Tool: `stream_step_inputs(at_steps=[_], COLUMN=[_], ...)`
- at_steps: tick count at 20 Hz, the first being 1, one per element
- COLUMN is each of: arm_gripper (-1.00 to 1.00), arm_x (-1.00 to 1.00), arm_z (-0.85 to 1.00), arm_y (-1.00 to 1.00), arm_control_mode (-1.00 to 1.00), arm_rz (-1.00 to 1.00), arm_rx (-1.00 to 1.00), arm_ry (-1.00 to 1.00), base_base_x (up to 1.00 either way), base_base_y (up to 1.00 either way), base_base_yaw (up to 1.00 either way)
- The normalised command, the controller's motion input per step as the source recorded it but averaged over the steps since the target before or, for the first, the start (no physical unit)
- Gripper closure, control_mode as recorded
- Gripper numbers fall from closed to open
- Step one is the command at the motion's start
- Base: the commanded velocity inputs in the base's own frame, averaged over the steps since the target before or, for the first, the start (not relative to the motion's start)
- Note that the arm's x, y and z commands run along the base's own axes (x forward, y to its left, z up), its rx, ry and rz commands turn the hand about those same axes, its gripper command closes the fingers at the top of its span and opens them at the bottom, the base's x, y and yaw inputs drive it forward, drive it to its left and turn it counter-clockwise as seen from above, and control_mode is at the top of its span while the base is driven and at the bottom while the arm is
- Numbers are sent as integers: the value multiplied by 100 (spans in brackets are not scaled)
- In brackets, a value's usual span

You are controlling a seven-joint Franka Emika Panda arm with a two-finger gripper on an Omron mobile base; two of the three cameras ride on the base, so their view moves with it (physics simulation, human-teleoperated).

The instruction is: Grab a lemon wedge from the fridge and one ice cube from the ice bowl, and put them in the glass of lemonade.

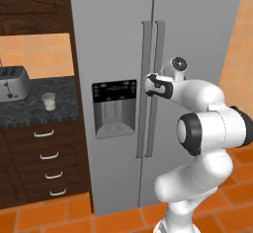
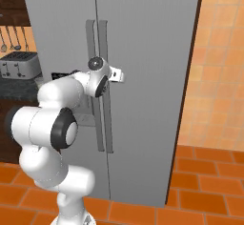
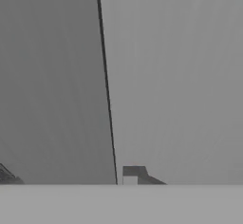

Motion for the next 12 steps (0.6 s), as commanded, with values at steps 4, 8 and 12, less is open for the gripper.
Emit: stream_step_inputs(at_steps=[4,8,12], arm_gripper=[100,100,100], arm_x=[-36,-35,-43], arm_z=[0,0,0], arm_y=[-86,-79,-75], arm_control_mode=[-100,-100,-100], arm_rz=[-14,-17,-17], arm_rx=[7,6,6], arm_ry=[0,1,0], base_base_x=[0,0,0], base_base_y=[0,0,0], base_base_yaw=[0,0,0])
